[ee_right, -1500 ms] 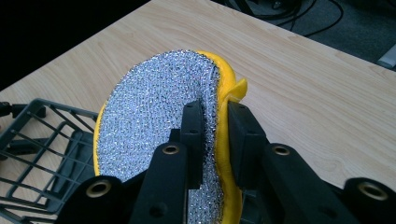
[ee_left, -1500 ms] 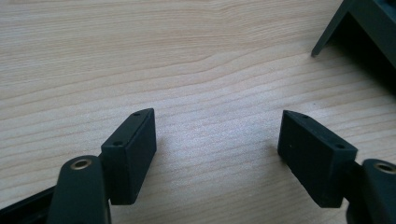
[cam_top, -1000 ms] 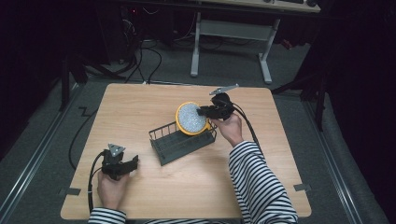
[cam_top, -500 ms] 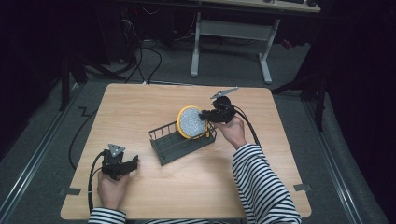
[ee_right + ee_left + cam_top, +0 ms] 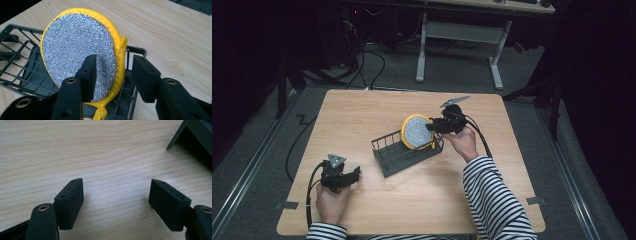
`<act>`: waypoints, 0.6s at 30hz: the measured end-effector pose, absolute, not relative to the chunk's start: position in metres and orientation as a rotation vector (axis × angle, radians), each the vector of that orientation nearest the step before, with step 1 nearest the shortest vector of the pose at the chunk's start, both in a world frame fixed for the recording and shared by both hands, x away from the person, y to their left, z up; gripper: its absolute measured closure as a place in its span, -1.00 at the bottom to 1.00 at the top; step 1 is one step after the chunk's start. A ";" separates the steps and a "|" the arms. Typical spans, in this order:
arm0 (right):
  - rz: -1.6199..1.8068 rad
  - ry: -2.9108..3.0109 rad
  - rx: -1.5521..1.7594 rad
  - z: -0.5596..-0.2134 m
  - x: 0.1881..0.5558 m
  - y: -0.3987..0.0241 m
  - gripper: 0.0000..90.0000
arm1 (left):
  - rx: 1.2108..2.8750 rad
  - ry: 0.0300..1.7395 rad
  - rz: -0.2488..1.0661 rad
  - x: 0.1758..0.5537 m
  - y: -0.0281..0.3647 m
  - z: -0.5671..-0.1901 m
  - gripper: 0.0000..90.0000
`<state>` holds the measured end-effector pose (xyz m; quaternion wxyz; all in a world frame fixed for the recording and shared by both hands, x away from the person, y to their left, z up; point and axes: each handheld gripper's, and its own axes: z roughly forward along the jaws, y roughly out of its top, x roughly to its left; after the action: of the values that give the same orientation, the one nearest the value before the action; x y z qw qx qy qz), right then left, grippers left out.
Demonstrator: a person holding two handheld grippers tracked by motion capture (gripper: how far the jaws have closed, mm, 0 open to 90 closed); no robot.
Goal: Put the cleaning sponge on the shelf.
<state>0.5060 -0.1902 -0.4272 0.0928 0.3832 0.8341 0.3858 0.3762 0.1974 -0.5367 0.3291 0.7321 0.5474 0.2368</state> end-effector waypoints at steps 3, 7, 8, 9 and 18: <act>1.159 2.451 1.145 -0.424 0.503 -0.193 0.15 | 1.915 1.433 0.620 0.376 0.197 -0.537 -0.36; 1.176 2.414 1.147 -0.418 0.497 -0.200 0.14 | 1.915 1.433 0.620 0.376 0.197 -0.537 -0.36; 1.180 2.405 1.149 -0.417 0.495 -0.201 0.14 | 1.915 1.433 0.620 0.376 0.197 -0.537 -0.36; 1.181 2.399 1.153 -0.416 0.494 -0.204 0.14 | 1.915 1.433 0.620 0.376 0.197 -0.537 -0.36; 1.183 2.327 1.197 -0.402 0.477 -0.231 0.19 | 1.914 1.432 0.621 0.376 0.197 -0.537 -0.36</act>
<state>0.4766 -0.2309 -0.4024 0.1346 0.4130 0.8030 0.4081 0.3762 0.1974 -0.5368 0.3295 0.7316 0.5476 0.2372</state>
